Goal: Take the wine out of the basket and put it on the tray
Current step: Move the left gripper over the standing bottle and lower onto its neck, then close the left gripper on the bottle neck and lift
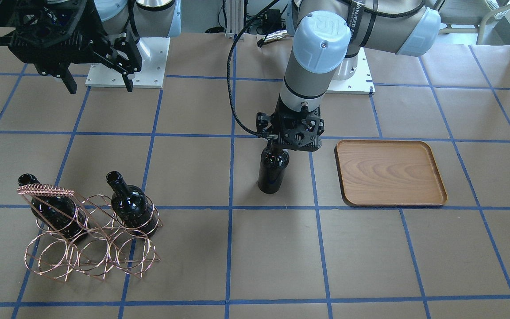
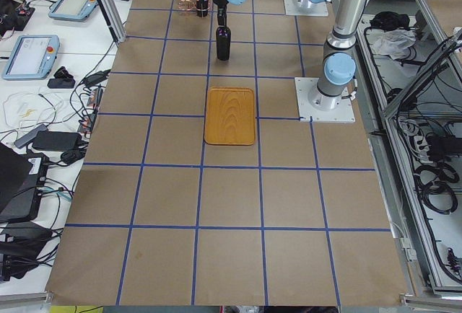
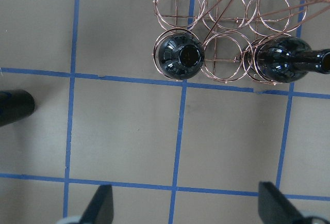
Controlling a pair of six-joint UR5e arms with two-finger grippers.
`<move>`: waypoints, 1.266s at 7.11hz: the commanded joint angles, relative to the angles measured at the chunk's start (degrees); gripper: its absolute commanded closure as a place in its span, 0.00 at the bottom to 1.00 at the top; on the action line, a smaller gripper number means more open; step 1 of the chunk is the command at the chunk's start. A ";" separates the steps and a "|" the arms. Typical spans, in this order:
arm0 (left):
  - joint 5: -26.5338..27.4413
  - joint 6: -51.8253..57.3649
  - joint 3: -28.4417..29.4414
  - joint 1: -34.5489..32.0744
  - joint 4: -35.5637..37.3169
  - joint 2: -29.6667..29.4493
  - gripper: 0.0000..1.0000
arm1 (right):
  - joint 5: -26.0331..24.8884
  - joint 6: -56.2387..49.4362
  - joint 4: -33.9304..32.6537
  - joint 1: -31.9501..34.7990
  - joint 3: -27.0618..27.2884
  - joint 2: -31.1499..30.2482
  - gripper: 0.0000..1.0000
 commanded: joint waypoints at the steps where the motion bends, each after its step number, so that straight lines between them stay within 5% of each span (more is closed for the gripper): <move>1: 0.01 0.00 0.06 0.00 0.20 -0.33 0.44 | -0.04 0.20 0.08 0.07 0.02 0.01 0.00; 3: -0.07 -0.18 0.06 0.00 0.29 -0.33 0.45 | -0.13 0.20 0.25 0.07 0.02 0.01 0.00; 4: 0.01 0.00 0.06 0.00 0.29 -0.33 0.58 | -0.13 0.20 0.25 0.07 0.02 0.01 0.00; 5: -0.07 0.17 0.14 0.00 0.29 -0.33 0.88 | -0.04 0.29 0.43 0.07 0.02 0.01 0.00; 6: -0.16 0.35 0.14 0.00 0.29 -0.33 1.00 | 0.13 0.20 0.08 0.07 0.19 0.01 0.00; 9: -0.60 1.31 2.59 0.96 -1.19 1.33 1.00 | 0.39 0.20 -0.10 0.07 0.72 0.01 0.00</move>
